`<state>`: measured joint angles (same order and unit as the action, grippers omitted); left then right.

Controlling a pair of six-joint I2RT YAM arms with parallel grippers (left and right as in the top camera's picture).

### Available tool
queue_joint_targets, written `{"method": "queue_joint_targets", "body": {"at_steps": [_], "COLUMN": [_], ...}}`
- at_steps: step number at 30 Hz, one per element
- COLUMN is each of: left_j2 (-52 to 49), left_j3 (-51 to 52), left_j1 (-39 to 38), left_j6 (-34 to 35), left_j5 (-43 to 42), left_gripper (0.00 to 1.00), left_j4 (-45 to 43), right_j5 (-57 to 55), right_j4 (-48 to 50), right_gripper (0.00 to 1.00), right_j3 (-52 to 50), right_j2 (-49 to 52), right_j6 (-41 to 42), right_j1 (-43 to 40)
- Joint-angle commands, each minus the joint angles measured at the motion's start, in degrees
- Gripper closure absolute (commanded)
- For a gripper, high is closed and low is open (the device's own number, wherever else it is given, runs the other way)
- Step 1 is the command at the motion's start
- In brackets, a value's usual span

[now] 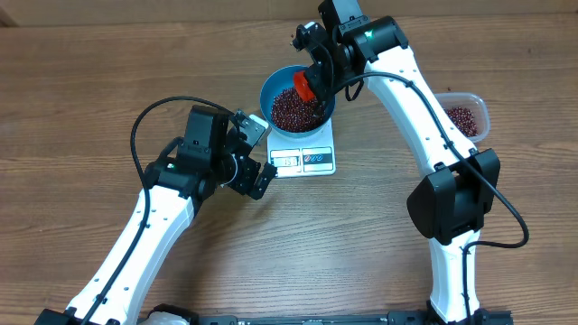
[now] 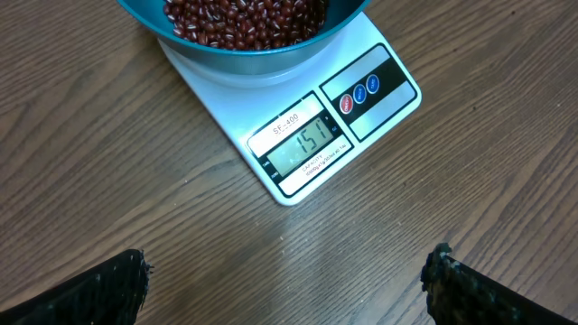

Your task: Scoop item into bowl and weigh 150g on scale

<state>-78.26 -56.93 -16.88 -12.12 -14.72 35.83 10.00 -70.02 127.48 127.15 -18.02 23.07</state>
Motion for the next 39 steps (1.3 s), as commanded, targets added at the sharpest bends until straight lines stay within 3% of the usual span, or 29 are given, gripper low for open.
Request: {"method": "queue_joint_targets", "body": {"at_steps": [1,39], "left_j2": [-0.4,-0.4], "left_j3": [0.1,0.1], "left_j1": [0.0,0.0], "left_j6": [0.6,0.6], "left_j5": [-0.1,-0.1], "left_gripper": [0.01,0.01], "left_j4": [0.0,0.0], "right_j5": [-1.0,-2.9], "right_j4": [0.4,1.4], "right_gripper": [0.96,0.96], "right_j3": [0.1,-3.5], "right_j2": [0.9,1.0], "right_j6": [-0.1,-0.1], "right_j1": [0.2,0.3]}}
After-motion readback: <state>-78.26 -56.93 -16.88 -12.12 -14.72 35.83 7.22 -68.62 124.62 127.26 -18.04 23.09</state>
